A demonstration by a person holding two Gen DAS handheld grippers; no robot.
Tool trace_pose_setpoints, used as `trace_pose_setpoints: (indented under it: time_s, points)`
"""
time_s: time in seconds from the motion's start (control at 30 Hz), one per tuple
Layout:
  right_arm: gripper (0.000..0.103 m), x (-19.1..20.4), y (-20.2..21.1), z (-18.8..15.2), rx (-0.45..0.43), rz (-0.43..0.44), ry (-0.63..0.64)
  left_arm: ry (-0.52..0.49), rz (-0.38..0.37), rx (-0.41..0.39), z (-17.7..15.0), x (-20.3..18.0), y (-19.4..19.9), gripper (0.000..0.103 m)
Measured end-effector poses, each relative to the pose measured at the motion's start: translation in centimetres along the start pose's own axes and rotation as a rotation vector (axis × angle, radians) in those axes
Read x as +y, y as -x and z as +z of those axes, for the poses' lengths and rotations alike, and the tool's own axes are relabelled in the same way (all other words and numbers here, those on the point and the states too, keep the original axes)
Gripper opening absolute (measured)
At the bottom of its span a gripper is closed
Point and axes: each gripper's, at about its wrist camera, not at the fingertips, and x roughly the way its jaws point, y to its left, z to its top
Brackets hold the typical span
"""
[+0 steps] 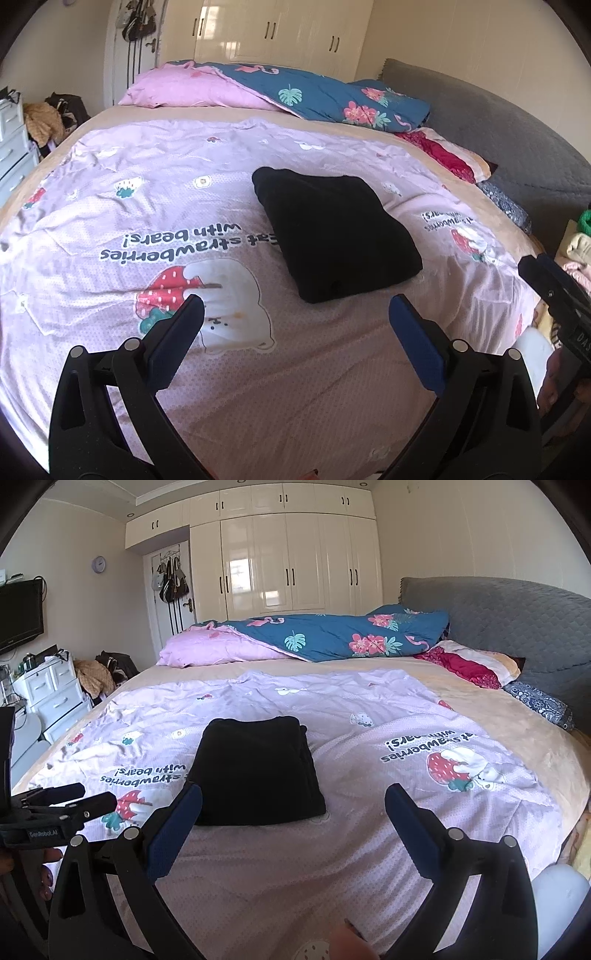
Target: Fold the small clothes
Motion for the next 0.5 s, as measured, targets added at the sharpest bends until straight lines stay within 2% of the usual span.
trace_pose_setpoints:
  time_s: [0.5]
  points:
    - [0.099, 1.0, -1.0, -5.2, 0.013, -0.026, 0.036, -0.024, 0.027, 0.008, -3.5, 0.6, -0.8, 0.094]
